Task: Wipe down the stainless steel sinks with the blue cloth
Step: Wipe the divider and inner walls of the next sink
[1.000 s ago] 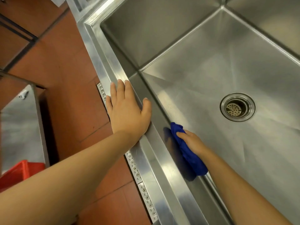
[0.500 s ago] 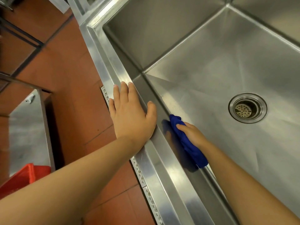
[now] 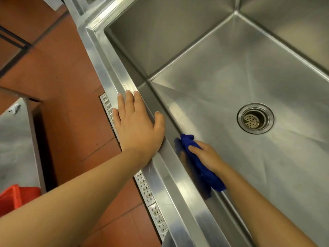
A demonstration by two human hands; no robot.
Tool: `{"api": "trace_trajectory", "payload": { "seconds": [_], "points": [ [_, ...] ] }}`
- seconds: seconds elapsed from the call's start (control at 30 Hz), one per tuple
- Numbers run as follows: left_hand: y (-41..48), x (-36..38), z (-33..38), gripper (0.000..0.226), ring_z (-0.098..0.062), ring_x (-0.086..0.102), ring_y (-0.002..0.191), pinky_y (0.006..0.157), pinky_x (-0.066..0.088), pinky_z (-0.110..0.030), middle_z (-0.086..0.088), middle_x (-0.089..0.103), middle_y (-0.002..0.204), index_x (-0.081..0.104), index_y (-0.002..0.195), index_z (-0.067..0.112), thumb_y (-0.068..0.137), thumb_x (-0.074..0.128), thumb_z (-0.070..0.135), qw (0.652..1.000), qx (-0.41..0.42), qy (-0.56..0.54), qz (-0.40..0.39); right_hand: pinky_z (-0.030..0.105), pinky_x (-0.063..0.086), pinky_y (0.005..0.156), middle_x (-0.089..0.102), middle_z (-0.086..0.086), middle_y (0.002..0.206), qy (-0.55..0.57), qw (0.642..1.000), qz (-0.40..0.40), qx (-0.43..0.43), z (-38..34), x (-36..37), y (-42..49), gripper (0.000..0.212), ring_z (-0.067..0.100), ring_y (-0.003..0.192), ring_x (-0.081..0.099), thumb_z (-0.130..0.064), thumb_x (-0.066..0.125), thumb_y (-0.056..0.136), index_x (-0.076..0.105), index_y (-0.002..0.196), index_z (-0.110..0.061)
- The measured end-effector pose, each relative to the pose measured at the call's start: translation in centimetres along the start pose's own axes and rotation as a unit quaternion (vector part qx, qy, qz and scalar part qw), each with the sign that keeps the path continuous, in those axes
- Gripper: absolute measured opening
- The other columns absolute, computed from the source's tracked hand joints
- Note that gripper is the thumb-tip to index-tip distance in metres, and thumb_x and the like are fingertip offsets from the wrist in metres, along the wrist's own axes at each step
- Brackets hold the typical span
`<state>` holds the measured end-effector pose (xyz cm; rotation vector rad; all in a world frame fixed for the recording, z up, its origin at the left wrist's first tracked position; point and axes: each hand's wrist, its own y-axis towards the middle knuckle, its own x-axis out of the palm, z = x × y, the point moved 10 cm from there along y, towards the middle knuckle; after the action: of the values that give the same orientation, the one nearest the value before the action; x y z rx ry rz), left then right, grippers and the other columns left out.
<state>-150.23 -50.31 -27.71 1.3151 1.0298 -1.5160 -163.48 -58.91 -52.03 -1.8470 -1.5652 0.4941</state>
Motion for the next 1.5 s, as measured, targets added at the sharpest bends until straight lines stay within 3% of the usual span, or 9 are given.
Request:
{"api": "trace_trajectory", "payload": {
  "seconds": [0.07, 0.2, 0.4, 0.57, 0.77, 1.03, 1.17, 1.3, 1.5],
  "points": [
    [0.1, 0.0, 0.0, 0.076, -0.027, 0.002, 0.148, 0.12, 0.001, -0.045, -0.009, 0.017, 0.159, 0.023, 0.149, 0.007, 0.084, 0.027, 0.044, 1.0, 0.003, -0.006, 0.004, 0.028, 0.05, 0.08, 0.069, -0.002, 0.101, 0.0, 0.999, 0.035, -0.006, -0.7, -0.5, -1.4, 0.018, 0.016, 0.093, 0.064, -0.029, 0.052, 0.097, 0.064, 0.11, -0.025],
    [0.0, -0.3, 0.2, 0.069, -0.036, 0.012, 0.144, 0.117, 0.013, -0.052, -0.018, 0.031, 0.15, 0.036, 0.141, 0.002, 0.085, 0.03, 0.041, 0.999, 0.019, -0.027, 0.007, 0.04, 0.049, 0.082, 0.065, 0.004, 0.09, -0.072, 0.994, 0.083, 0.015, 0.0, -2.5, -6.2, 0.016, 0.022, 0.082, 0.06, -0.026, 0.046, 0.098, 0.06, 0.092, -0.019],
    [-0.8, -0.8, 3.2, 0.058, -0.033, 0.035, 0.139, 0.117, 0.012, -0.051, -0.017, 0.046, 0.143, 0.049, 0.137, 0.002, 0.086, 0.037, 0.026, 0.981, 0.166, -0.097, -0.02, 0.026, 0.047, 0.075, 0.064, 0.0, 0.103, 0.056, 0.968, 0.242, -0.029, -4.7, -8.6, -15.4, 0.01, 0.015, 0.091, 0.061, -0.022, 0.048, 0.1, 0.055, 0.105, -0.028],
    [0.2, -1.9, 9.4, 0.048, -0.04, 0.062, 0.102, 0.098, 0.04, -0.065, -0.018, 0.068, 0.106, 0.062, 0.118, -0.001, 0.081, 0.041, 0.021, 0.941, 0.27, -0.188, -0.073, 0.022, 0.047, 0.072, 0.064, -0.003, 0.103, 0.11, 0.922, 0.362, -0.082, -9.2, -12.5, -22.0, 0.013, 0.012, 0.09, 0.061, -0.021, 0.048, 0.1, 0.057, 0.106, -0.029],
    [-0.3, -3.4, 16.2, 0.053, -0.037, 0.06, 0.108, 0.097, 0.044, -0.046, -0.016, 0.066, 0.115, 0.063, 0.12, 0.002, 0.08, 0.037, 0.025, 0.89, 0.358, -0.25, -0.13, 0.017, 0.047, 0.062, 0.065, -0.003, 0.096, 0.185, 0.86, 0.465, -0.1, -9.9, -13.7, -29.0, 0.013, 0.01, 0.083, 0.062, -0.026, 0.044, 0.101, 0.058, 0.101, -0.028],
    [-6.4, -2.8, 23.0, 0.041, -0.032, 0.057, 0.112, 0.099, 0.042, -0.04, -0.012, 0.063, 0.12, 0.06, 0.123, 0.003, 0.087, 0.046, 0.017, 0.839, 0.41, -0.282, -0.219, 0.028, 0.047, 0.073, 0.064, -0.002, 0.093, 0.22, 0.774, 0.588, -0.084, -6.1, -15.7, -37.6, 0.009, 0.015, 0.083, 0.059, -0.023, 0.049, 0.099, 0.058, 0.097, -0.025],
    [-10.5, -3.2, 25.3, 0.054, -0.029, 0.058, 0.11, 0.095, 0.046, -0.04, -0.007, 0.063, 0.12, 0.06, 0.125, 0.006, 0.08, 0.037, 0.026, 0.789, 0.463, -0.311, -0.259, 0.024, 0.047, 0.071, 0.063, -0.004, 0.102, 0.261, 0.733, 0.623, -0.085, -4.5, -15.2, -39.8, 0.009, 0.013, 0.089, 0.06, -0.023, 0.051, 0.097, 0.057, 0.102, -0.029],
    [-12.7, -2.7, 27.3, 0.036, -0.026, 0.054, 0.115, 0.094, 0.04, -0.033, -0.005, 0.062, 0.121, 0.057, 0.128, 0.008, 0.093, 0.051, 0.01, 0.75, 0.51, -0.311, -0.286, 0.025, 0.048, 0.073, 0.063, -0.001, 0.109, 0.304, 0.687, 0.655, -0.077, -3.4, -14.2, -41.1, 0.024, 0.015, 0.094, 0.061, -0.018, 0.06, 0.093, 0.057, 0.115, -0.023],
    [-16.0, -2.3, 29.4, 0.036, -0.015, 0.052, 0.11, 0.091, 0.037, -0.023, 0.001, 0.06, 0.116, 0.056, 0.128, 0.012, 0.093, 0.053, 0.006, 0.66, 0.567, -0.322, -0.375, 0.027, 0.05, 0.076, 0.059, -0.002, 0.117, 0.375, 0.587, 0.716, -0.046, -1.9, -11.5, -42.3, 0.043, 0.015, 0.099, 0.059, -0.016, 0.069, 0.087, 0.051, 0.125, -0.021]
  ]
}}
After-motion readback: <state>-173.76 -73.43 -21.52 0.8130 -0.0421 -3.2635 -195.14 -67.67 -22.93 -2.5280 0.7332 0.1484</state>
